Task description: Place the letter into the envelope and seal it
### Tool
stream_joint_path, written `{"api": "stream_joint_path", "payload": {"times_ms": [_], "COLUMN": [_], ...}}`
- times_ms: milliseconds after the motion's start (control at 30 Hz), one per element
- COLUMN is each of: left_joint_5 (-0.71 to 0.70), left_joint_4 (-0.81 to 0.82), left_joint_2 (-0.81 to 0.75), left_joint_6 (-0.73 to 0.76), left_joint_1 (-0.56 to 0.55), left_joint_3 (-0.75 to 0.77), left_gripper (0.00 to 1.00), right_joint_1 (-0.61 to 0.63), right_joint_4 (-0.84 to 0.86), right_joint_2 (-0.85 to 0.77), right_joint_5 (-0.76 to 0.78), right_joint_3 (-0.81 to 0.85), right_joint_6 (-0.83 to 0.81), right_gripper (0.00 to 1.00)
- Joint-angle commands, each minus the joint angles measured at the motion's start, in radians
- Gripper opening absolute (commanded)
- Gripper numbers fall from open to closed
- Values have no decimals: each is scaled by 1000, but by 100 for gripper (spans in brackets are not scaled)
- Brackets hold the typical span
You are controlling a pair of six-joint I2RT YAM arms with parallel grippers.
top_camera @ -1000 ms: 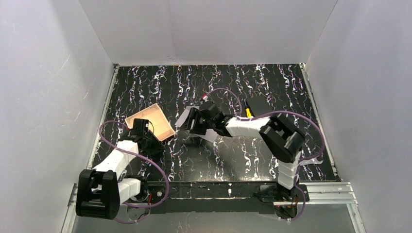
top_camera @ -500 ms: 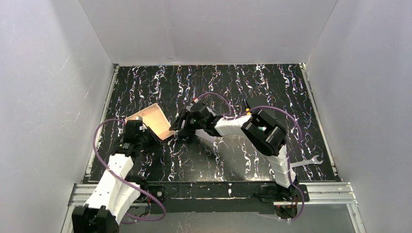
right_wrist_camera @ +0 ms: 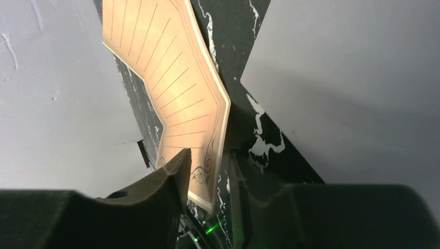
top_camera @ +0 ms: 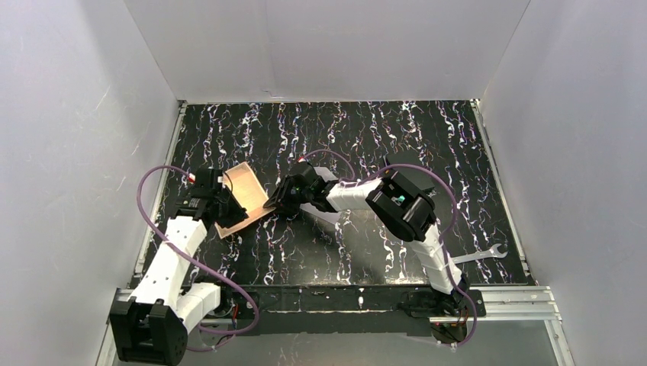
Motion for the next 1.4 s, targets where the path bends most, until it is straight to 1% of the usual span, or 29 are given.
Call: {"api": "stream_joint_path", "payload": {"times_ms": [0, 67, 133, 200, 267, 367, 533, 667, 800, 867, 933, 1000, 1133, 1267, 1367], "left_joint_5": [-29, -63, -69, -64, -46, 21, 135, 229, 346, 368, 414, 488, 663, 749, 852], "left_joint_4": [-77, -91, -100, -108, -116, -120, -77, -19, 126, 211, 310, 385, 405, 427, 545], "left_joint_2": [-42, -44, -39, -29, -16, 9, 41, 89, 126, 145, 167, 197, 263, 281, 277], "left_joint_6": [22, 18, 18, 25, 44, 66, 96, 139, 178, 177, 174, 191, 317, 436, 495], "left_joint_1": [8, 9, 11, 14, 15, 17, 18, 18, 17, 18, 17, 18, 17, 17, 17], "left_joint_3": [56, 81, 119, 169, 227, 323, 454, 570, 652, 676, 689, 712, 759, 712, 623], "left_gripper": [19, 22, 26, 31, 37, 45, 57, 65, 74, 77, 79, 80, 83, 84, 85], "right_joint_1": [4, 4, 1, -9, -27, -67, -188, -274, -321, -332, -341, -354, -369, -371, -373], "right_joint_4": [-34, -55, -83, -54, 10, 49, 123, 93, 63, 20, -62, -101, -154, -396, -527], "right_joint_2": [43, 36, 11, -37, -95, -174, -293, -348, -369, -370, -371, -377, -413, -429, -444], "right_joint_5": [26, 38, 47, 29, -16, -102, -335, -552, -692, -742, -786, -824, -884, -918, -957], "right_joint_3": [62, 99, 130, 144, 144, 154, 123, 150, 206, 239, 263, 276, 244, 238, 226], "right_joint_6": [10, -31, -106, -192, -283, -394, -476, -539, -548, -572, -616, -634, -702, -889, -1025], "right_gripper": [34, 22, 11, 2, 1, 1, 1, 1, 1, 1, 1, 1, 1, 1, 1]}}
